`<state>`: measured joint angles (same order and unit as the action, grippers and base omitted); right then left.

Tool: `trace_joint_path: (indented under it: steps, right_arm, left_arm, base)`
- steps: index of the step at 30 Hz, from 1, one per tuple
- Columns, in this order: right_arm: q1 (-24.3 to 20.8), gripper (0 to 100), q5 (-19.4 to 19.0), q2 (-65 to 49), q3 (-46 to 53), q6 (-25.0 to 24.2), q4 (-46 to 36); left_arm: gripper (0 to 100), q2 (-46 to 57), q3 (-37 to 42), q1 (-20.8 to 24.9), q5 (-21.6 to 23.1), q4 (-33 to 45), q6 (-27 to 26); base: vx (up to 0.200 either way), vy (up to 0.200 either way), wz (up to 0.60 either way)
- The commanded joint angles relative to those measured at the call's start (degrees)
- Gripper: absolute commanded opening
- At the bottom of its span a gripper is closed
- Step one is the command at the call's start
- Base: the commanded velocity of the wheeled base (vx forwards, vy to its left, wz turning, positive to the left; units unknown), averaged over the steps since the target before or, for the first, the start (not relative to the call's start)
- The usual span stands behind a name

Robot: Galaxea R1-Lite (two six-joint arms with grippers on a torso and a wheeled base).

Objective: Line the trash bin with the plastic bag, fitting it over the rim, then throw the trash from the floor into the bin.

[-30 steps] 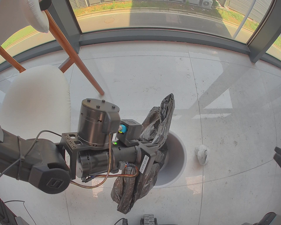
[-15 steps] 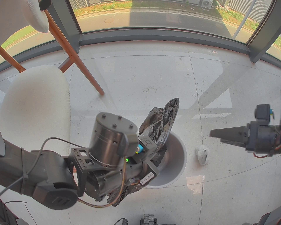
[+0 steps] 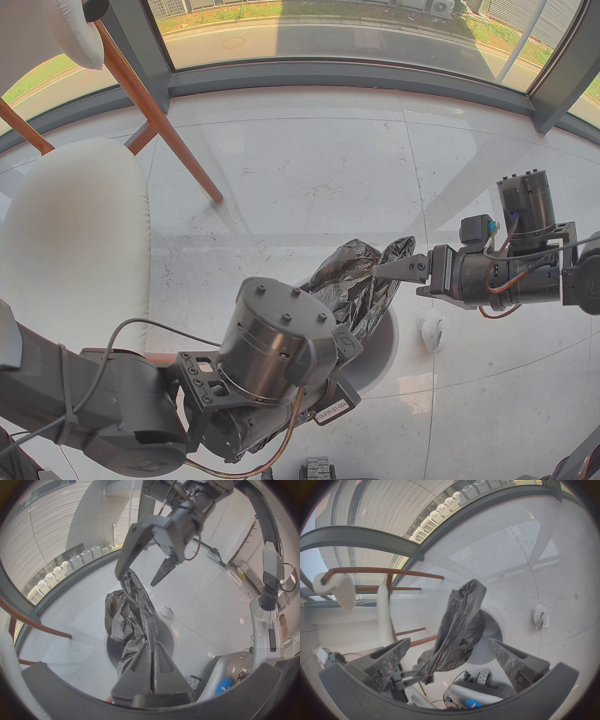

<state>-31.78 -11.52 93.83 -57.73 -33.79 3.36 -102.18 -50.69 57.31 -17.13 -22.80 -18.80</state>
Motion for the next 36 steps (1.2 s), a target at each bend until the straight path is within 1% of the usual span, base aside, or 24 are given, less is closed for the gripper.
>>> trace_joint_path:
  steps: [1, 11, 17, 21, 23, 28, 29, 30, 32, 36]
  right_arm:
    - [1.46, 100, 2.03, 4.69, -2.73, 0.39, 0.15]
    - [3.92, 100, 2.47, 5.31, -2.65, 0.83, -0.38]
    - [5.77, 100, 2.56, 5.49, -1.59, 3.03, -0.55]
    - [5.77, 100, 2.64, 5.92, 0.17, 4.44, 0.24]
    - [5.33, 100, 3.61, 7.51, 0.34, 5.67, 0.5]
    - [4.89, 100, 4.4, 8.47, -0.45, 6.19, 0.94]
    - [4.62, 100, 4.58, 8.65, -0.27, 6.19, 2.52]
    - [4.62, 0, 4.75, 8.74, -0.1, 6.19, 3.4]
    - [4.71, 0, 5.28, 8.65, 0.25, 6.19, 4.72]
    - [4.53, 0, 5.9, 8.65, 0.17, 6.19, 4.9]
  left_arm:
    - [0, -0.3, 0.42, 0.17, -0.1, -0.06, 0.87]
    - [0, -0.3, 0.06, 0.0, -0.36, -0.06, 2.1]
    - [0, -0.3, -0.02, -0.27, -0.45, -0.06, 2.71]
    - [0, -0.21, -0.2, -0.27, -0.45, -0.06, 2.8]
    - [0, -0.21, -0.46, -0.35, -0.45, -0.06, 2.8]
    - [0, -0.12, -0.73, -0.44, -0.45, -0.06, 2.89]
    - [0, -0.12, -0.55, -0.44, -0.36, -0.06, 2.89]
    - [0, -0.12, -0.46, -0.44, -0.27, -0.06, 2.89]
    - [0, -0.21, -0.29, -0.44, -0.19, -0.06, 2.89]
    - [0, -0.3, -0.46, -0.44, -0.19, 0.03, 2.89]
  base:
    - [0.0, 0.0, 0.0]
    - [0.0, 0.0, 0.0]
    - [0.0, 0.0, 0.0]
    - [0.0, 0.0, 0.0]
    - [0.0, 0.0, 0.0]
    - [0.0, 0.0, 0.0]
    - [0.0, 0.0, 0.0]
    - [0.0, 0.0, 0.0]
    - [0.0, 0.0, 0.0]
    - [0.0, 0.0, 0.0]
